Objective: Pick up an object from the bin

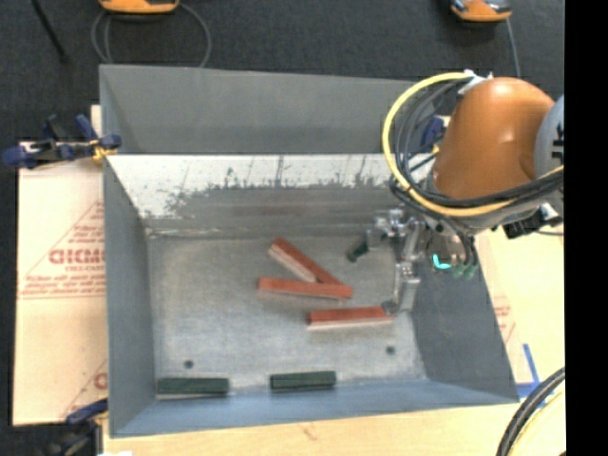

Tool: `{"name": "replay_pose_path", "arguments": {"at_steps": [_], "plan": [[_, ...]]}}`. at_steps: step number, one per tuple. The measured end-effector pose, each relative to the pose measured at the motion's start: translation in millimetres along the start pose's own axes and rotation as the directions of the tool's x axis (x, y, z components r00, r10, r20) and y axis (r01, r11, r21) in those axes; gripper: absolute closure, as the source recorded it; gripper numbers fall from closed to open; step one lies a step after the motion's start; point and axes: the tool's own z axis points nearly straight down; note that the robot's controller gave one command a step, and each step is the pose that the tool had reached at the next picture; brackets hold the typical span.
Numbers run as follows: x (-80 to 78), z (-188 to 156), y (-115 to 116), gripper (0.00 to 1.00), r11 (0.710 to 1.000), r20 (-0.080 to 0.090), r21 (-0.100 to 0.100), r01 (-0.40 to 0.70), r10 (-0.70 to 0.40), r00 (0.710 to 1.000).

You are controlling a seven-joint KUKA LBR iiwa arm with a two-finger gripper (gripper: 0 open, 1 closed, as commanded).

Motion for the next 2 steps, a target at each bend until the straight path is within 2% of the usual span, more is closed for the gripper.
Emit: {"name": "replay_pose_path", "arguments": {"at_steps": [1, 2], "plan": [[-43.7, 157, 49, 0.0, 0.999, 0.006, -0.003, -0.036, 0.036, 0.999], [-28.6, 124, 59, 0.0, 0.995, 0.005, -0.004, -0.105, 0.105, 0.994]]}}
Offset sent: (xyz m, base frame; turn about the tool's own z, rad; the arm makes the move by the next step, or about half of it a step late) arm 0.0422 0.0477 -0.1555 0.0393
